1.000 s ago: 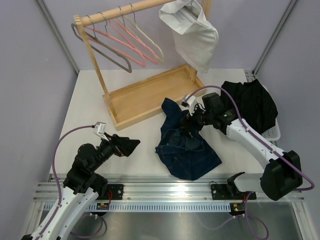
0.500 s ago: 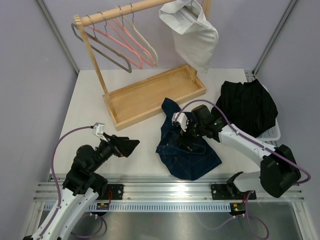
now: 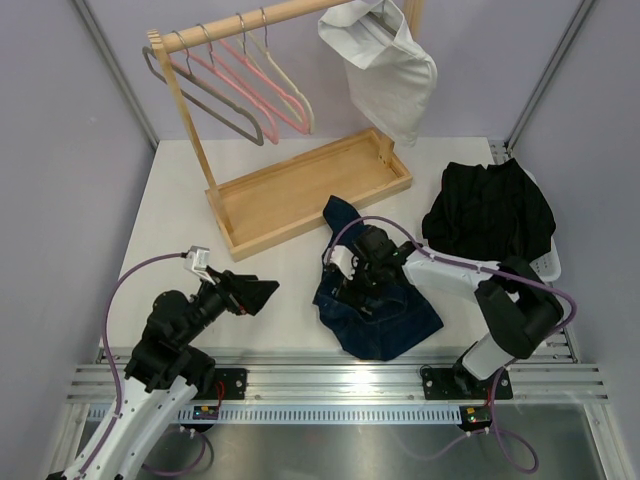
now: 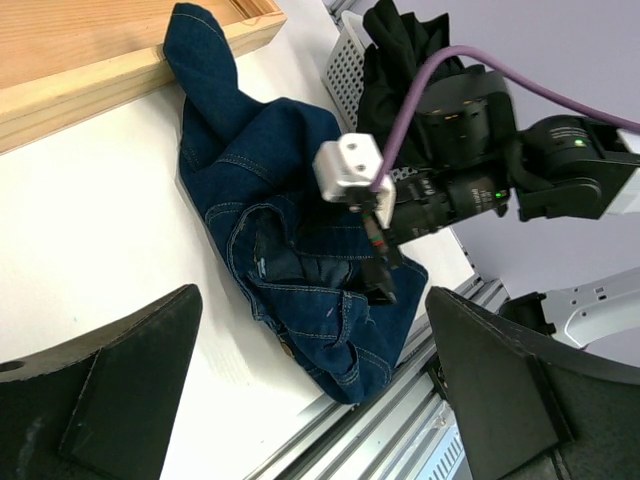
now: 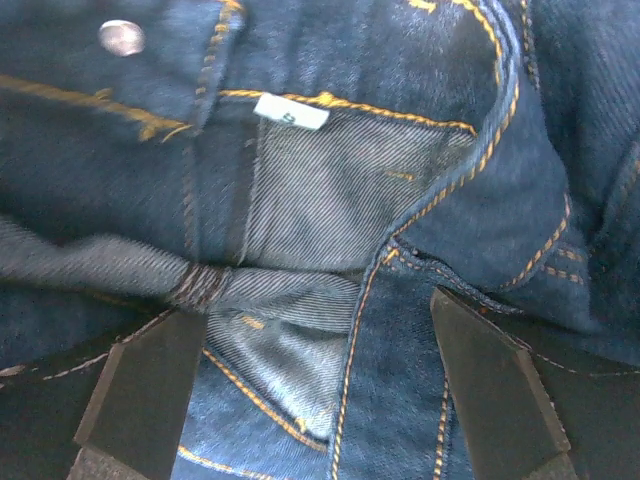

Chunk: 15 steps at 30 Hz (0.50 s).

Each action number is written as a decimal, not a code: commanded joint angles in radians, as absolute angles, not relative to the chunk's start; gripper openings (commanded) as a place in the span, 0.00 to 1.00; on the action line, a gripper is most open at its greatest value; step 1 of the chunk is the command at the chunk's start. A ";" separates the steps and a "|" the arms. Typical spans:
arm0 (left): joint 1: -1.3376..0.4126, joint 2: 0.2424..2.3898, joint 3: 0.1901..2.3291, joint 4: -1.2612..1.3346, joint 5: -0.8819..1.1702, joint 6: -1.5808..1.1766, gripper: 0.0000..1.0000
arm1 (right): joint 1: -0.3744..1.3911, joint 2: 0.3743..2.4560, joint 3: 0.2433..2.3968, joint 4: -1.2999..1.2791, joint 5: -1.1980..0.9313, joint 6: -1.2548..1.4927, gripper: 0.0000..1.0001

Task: Remove the skirt from the hanger
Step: Pick up the skirt from the center of the board.

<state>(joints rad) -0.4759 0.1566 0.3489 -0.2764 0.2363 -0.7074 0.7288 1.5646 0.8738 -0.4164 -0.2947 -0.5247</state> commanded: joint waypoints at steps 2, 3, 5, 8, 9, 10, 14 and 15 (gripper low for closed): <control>-0.472 0.149 0.353 -0.255 0.238 -0.707 0.99 | 0.744 1.657 0.933 -0.374 -0.123 -0.483 0.99; -0.471 0.147 0.353 -0.256 0.238 -0.707 0.99 | 0.744 1.675 0.934 -0.373 -0.103 -0.476 0.93; -0.471 0.146 0.351 -0.256 0.236 -0.707 0.99 | 0.744 1.684 0.946 -0.376 -0.094 -0.468 0.81; -0.472 0.143 0.347 -0.253 0.238 -0.709 0.99 | 0.744 1.724 0.997 -0.426 -0.081 -0.450 0.44; -0.472 0.143 0.347 -0.252 0.236 -0.710 0.99 | 0.744 1.747 1.011 -0.448 -0.092 -0.439 0.37; -0.472 0.141 0.347 -0.252 0.236 -0.712 0.99 | 0.744 1.758 1.023 -0.481 -0.101 -0.434 0.22; -0.471 0.132 0.350 -0.271 0.236 -0.706 0.99 | 0.742 1.760 1.080 -0.560 -0.159 -0.439 0.00; -0.471 0.123 0.351 -0.278 0.235 -0.704 0.99 | 0.744 1.723 1.086 -0.577 -0.191 -0.465 0.00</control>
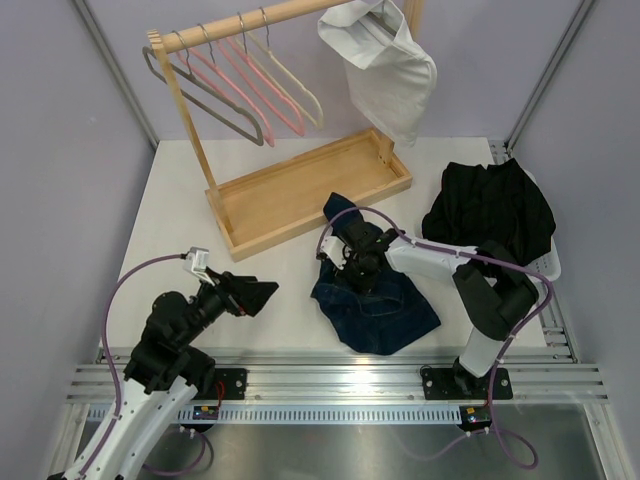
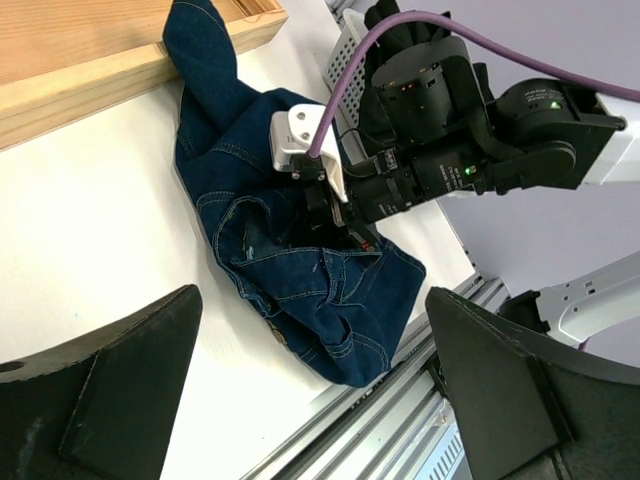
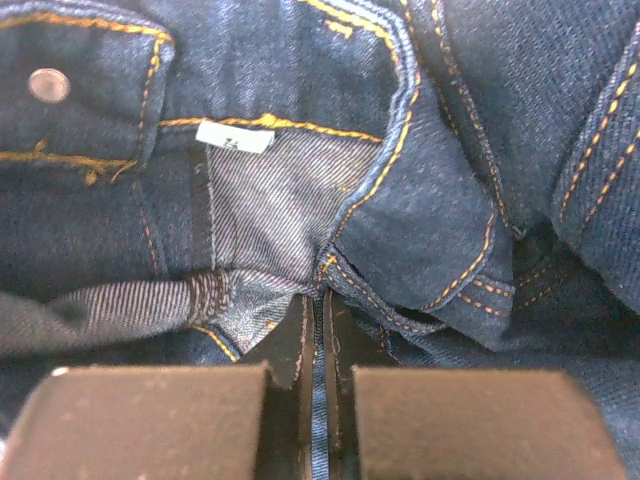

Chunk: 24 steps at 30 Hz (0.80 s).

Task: Remove the skirt from the hanger
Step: Pick up the skirt from the center of the board.

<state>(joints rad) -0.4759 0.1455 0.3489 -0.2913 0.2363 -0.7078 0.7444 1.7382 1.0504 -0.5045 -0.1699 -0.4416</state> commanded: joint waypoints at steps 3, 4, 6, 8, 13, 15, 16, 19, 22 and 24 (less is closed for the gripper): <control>-0.471 0.107 0.359 -0.305 0.227 -0.695 0.99 | 0.729 1.605 1.106 -0.615 -0.244 -0.500 0.00; -0.472 0.101 0.362 -0.310 0.224 -0.692 0.99 | 0.721 1.571 1.115 -0.638 -0.261 -0.511 0.00; -0.472 0.095 0.361 -0.318 0.219 -0.690 0.99 | 0.691 1.463 1.146 -0.653 -0.291 -0.534 0.00; -0.471 0.095 0.360 -0.313 0.221 -0.692 0.99 | 0.663 1.401 1.196 -0.687 -0.307 -0.552 0.00; -0.472 0.115 0.362 -0.293 0.224 -0.693 0.99 | 0.507 1.243 1.334 -0.758 -0.400 -0.568 0.00; -0.471 0.123 0.362 -0.282 0.227 -0.696 0.99 | 0.459 1.195 1.397 -0.765 -0.437 -0.557 0.00; -0.472 0.130 0.361 -0.276 0.229 -0.698 0.99 | 0.421 1.178 1.432 -0.770 -0.445 -0.552 0.00; -0.471 0.135 0.364 -0.270 0.230 -0.698 0.99 | 0.364 1.123 1.489 -0.756 -0.454 -0.519 0.00; -0.472 0.146 0.367 -0.264 0.233 -0.698 0.99 | 0.264 1.106 1.600 -0.741 -0.462 -0.480 0.00; -0.472 0.152 0.368 -0.255 0.238 -0.701 0.99 | 0.172 1.120 1.699 -0.736 -0.482 -0.450 0.00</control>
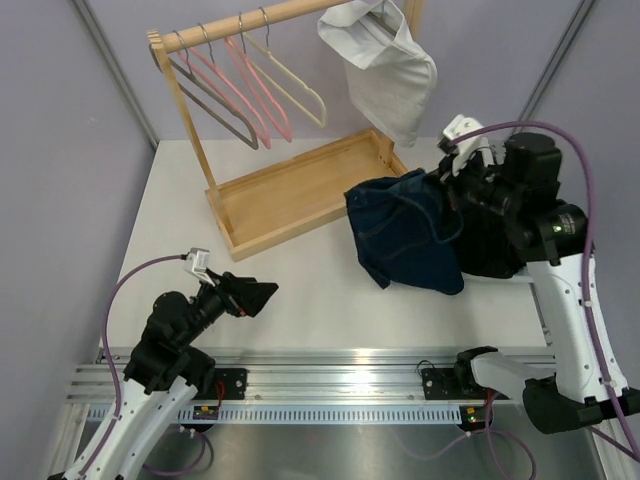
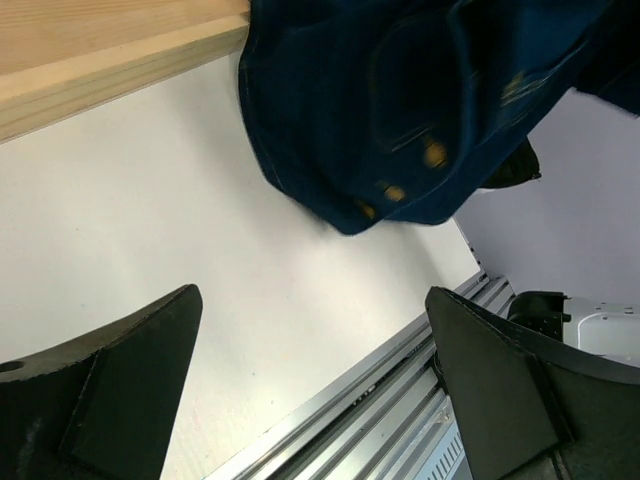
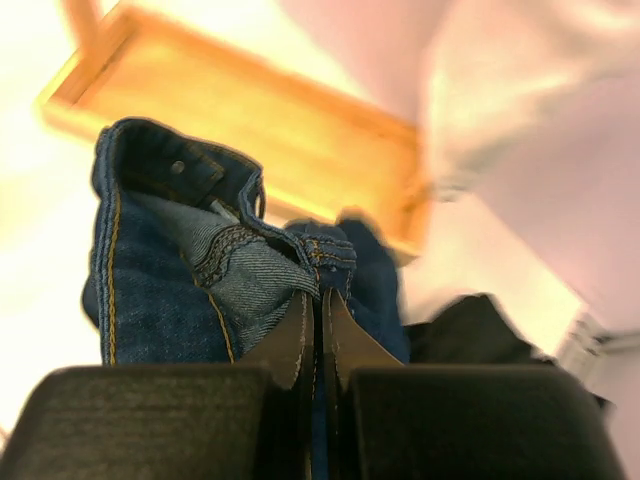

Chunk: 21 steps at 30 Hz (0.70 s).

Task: Remove the skirt from the hanger
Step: Pick up the skirt from the center of the board, then place the skirt in the bin.

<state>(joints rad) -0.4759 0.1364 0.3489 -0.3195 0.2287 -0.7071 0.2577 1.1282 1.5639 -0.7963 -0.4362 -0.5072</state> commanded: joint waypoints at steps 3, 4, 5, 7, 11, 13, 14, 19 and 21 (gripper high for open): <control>-0.471 0.152 0.373 -0.255 0.242 -0.704 0.99 | 0.045 1.159 1.839 -0.738 -0.509 -0.410 0.00; -0.471 0.146 0.373 -0.259 0.241 -0.703 0.99 | 0.013 1.170 1.900 -0.729 -0.517 -0.399 0.00; -0.472 0.143 0.376 -0.262 0.239 -0.701 0.99 | -0.030 1.183 1.934 -0.724 -0.522 -0.388 0.00; -0.472 0.130 0.377 -0.278 0.239 -0.696 0.99 | -0.128 1.225 2.032 -0.719 -0.546 -0.350 0.00; -0.472 0.109 0.379 -0.299 0.230 -0.689 0.99 | -0.283 1.307 2.176 -0.727 -0.600 -0.296 0.00; -0.472 0.103 0.380 -0.307 0.227 -0.683 0.99 | -0.371 1.341 2.213 -0.719 -0.641 -0.269 0.00; -0.472 0.098 0.382 -0.307 0.227 -0.680 0.99 | -0.400 1.354 2.218 -0.712 -0.662 -0.247 0.00; -0.472 0.103 0.382 -0.305 0.227 -0.664 0.99 | -0.575 1.411 2.281 -0.680 -0.736 -0.184 0.00; -0.472 0.109 0.377 -0.302 0.229 -0.661 0.99 | -0.643 1.439 2.292 -0.670 -0.753 -0.166 0.00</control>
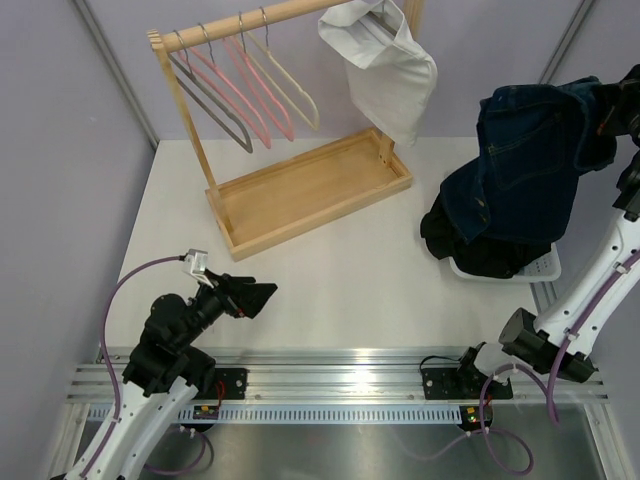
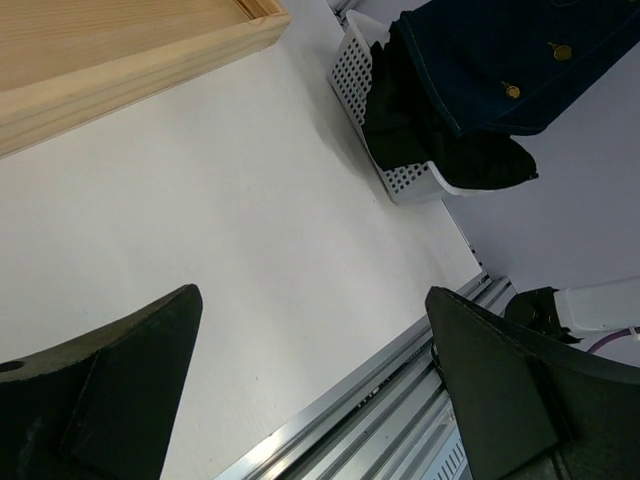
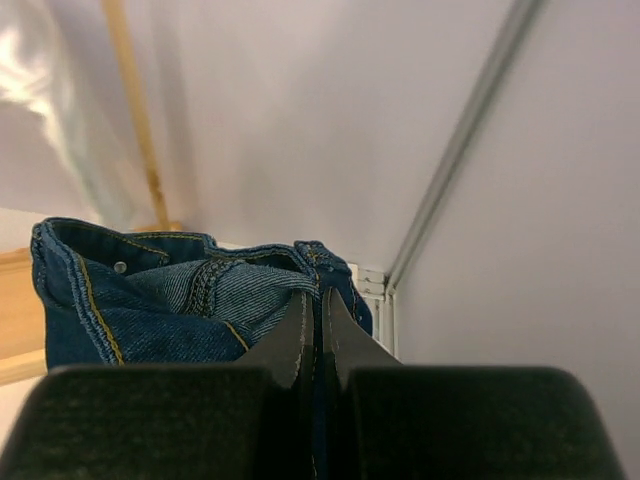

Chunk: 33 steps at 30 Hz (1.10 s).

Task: Remove the skirt from the hanger
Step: Place the skirt in the bin.

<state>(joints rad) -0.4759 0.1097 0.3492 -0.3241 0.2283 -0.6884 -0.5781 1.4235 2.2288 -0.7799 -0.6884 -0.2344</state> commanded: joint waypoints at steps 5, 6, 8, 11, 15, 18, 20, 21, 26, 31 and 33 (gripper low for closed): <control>-0.471 0.123 0.359 -0.264 0.241 -0.666 0.99 | -0.696 1.483 2.257 -0.719 -0.788 -0.213 0.00; -0.471 0.129 0.357 -0.250 0.244 -0.669 0.99 | -0.695 1.482 2.232 -0.722 -0.795 -0.221 0.00; -0.471 0.136 0.351 -0.238 0.252 -0.673 0.99 | -0.695 1.464 2.120 -0.704 -0.819 -0.229 0.00; -0.472 0.158 0.353 -0.218 0.262 -0.676 0.99 | -0.667 1.427 1.956 -0.677 -0.801 -0.273 0.00; -0.472 0.179 0.362 -0.204 0.271 -0.681 0.99 | -0.606 1.385 1.713 -0.615 -0.744 -0.327 0.00; -0.472 0.181 0.365 -0.204 0.273 -0.690 0.99 | -0.552 1.373 1.572 -0.572 -0.698 -0.347 0.00; -0.471 0.176 0.367 -0.207 0.275 -0.695 0.99 | -0.511 1.384 1.510 -0.551 -0.663 -0.351 0.00; -0.472 0.172 0.367 -0.212 0.273 -0.698 0.99 | -0.496 1.396 1.464 -0.542 -0.644 -0.356 0.00; -0.471 0.163 0.374 -0.229 0.275 -0.703 0.99 | -0.411 1.540 1.405 -0.563 -0.511 -0.400 0.00; -0.472 0.163 0.377 -0.229 0.273 -0.707 0.99 | -0.359 1.757 1.442 -0.704 -0.375 -0.472 0.00; -0.471 0.163 0.376 -0.222 0.275 -0.709 0.99 | -0.350 1.787 1.430 -0.713 -0.351 -0.488 0.00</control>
<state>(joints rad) -0.4759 0.1699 0.3492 -0.2684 0.2455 -0.7059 -0.3664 1.7256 1.4338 -0.6205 -0.4820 -0.4210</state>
